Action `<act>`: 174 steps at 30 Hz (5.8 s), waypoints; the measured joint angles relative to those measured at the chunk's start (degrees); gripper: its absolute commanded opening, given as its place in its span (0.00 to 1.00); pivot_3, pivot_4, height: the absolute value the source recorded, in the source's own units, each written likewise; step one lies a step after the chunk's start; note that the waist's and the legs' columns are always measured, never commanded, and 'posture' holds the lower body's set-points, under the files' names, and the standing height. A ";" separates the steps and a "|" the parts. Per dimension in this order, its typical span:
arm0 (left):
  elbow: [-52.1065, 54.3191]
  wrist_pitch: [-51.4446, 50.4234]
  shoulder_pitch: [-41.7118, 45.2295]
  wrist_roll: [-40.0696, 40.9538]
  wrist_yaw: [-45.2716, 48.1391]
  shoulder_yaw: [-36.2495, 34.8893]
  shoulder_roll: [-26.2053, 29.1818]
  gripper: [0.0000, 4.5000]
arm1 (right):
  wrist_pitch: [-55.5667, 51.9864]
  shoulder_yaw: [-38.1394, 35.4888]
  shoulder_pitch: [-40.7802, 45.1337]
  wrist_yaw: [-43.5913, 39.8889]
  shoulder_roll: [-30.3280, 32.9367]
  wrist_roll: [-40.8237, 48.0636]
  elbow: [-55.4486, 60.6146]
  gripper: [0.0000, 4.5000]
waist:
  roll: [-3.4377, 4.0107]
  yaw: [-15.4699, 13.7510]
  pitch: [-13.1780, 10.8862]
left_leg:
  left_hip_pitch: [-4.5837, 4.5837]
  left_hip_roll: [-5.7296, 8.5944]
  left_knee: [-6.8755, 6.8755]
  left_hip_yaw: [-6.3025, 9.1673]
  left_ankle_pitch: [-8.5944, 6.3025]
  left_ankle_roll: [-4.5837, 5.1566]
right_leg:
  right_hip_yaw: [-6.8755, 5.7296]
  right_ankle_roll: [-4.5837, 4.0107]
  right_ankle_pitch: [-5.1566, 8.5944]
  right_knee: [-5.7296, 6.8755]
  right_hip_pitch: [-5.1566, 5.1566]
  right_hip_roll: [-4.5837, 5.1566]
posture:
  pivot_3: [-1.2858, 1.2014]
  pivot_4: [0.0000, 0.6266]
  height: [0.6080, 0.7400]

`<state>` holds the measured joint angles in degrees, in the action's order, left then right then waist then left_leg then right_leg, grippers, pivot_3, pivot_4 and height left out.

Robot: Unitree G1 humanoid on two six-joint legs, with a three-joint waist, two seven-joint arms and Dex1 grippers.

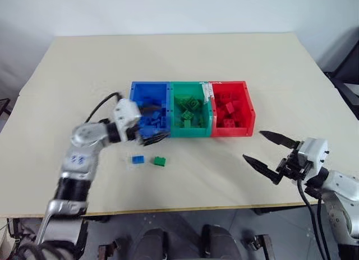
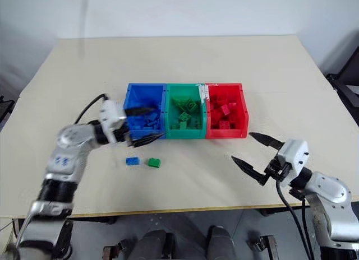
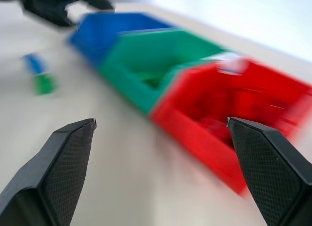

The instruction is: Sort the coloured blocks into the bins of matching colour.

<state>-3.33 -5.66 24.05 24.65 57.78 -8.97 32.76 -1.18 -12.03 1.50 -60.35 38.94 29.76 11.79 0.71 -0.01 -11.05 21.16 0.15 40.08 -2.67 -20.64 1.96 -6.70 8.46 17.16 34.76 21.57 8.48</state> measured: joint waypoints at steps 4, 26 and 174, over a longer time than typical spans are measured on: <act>0.05 2.51 -9.47 1.15 3.73 -8.57 8.51 0.99 | 0.24 5.21 5.68 -7.12 1.00 -0.82 -3.73 1.00 | 0.01 -0.37 0.01 | -0.03 0.08 -0.01 0.03 0.00 0.02 | -0.02 0.00 0.00 0.00 -0.05 0.06 | 0.52 0.24 1.00; 9.14 -8.79 0.30 -14.62 5.86 17.55 11.29 0.99 | 2.12 5.04 8.91 -16.36 3.97 -3.30 -15.70 1.00 | -0.03 -1.22 0.01 | 0.04 0.14 -0.08 -0.09 -0.04 0.01 | -0.14 -0.02 -0.01 -0.02 0.00 -0.05 | 0.52 0.24 1.00; 2.86 6.90 -17.73 -4.30 2.64 -10.50 12.42 0.88 | 6.42 3.99 12.69 -11.00 -1.03 -4.07 -19.65 1.00 | -0.08 -0.47 0.03 | 0.01 0.09 0.00 -0.01 0.00 0.07 | 0.04 0.09 -0.07 -0.10 -0.05 0.09 | 0.52 0.24 1.00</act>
<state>-0.47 1.24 6.33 20.35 60.43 -19.47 45.18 5.23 -8.04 14.19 -71.36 37.91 25.69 -7.86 0.63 -0.48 -11.02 21.18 0.24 40.08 -2.68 -20.64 2.03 -6.66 8.55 17.08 34.66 21.52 8.57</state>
